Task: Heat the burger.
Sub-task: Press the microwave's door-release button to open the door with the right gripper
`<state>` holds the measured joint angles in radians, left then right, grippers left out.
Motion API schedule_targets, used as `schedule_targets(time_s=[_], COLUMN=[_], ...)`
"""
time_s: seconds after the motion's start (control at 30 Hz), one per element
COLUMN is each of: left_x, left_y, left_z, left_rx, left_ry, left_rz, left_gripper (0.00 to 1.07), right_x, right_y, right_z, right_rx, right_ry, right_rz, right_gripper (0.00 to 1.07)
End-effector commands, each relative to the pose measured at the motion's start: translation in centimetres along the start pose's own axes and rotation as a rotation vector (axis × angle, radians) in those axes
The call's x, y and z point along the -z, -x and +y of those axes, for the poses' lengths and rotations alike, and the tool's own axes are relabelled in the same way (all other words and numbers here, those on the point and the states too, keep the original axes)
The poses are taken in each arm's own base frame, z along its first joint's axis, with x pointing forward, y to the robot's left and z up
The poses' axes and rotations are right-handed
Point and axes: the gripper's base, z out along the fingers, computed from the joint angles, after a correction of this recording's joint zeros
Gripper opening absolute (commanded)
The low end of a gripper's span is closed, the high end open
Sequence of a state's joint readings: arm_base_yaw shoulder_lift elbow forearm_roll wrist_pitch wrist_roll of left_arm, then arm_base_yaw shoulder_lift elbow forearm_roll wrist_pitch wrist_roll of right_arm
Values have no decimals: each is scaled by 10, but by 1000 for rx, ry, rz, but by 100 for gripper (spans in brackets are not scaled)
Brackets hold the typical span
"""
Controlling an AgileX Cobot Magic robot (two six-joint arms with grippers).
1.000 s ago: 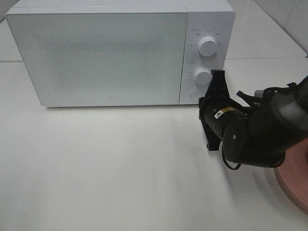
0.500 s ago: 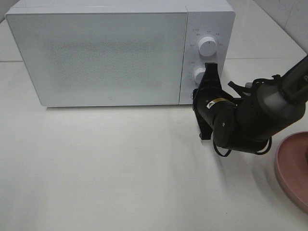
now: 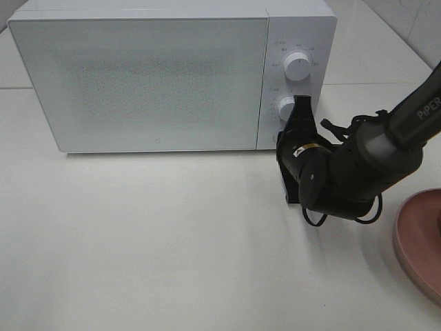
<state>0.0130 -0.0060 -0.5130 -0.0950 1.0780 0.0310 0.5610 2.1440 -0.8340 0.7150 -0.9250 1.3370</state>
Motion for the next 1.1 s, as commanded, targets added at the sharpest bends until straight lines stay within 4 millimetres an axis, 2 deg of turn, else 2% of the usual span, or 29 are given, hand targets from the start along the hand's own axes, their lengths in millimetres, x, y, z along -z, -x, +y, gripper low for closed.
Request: schedule_targets(time_s=[0.03, 0.4, 0.77, 1.1], left_x=[2, 2, 2, 2], left_y=[0, 0, 0, 0], left_z=[0, 0, 0, 0], left_rx=[3, 3, 3, 3], left_ry=[-2, -2, -2, -2], left_rz=[-28, -28, -28, -28], left_gripper=[100, 100, 100, 100], right_x=[-3, -11, -11, -18], right_y=[0, -3, -2, -10], right_z=[1, 5, 10, 26], right_rx=[14, 16, -6, -38], right_ry=[13, 42, 105, 166], right_rz=[-8, -35, -45, -34], right_gripper=[0, 0, 0, 0])
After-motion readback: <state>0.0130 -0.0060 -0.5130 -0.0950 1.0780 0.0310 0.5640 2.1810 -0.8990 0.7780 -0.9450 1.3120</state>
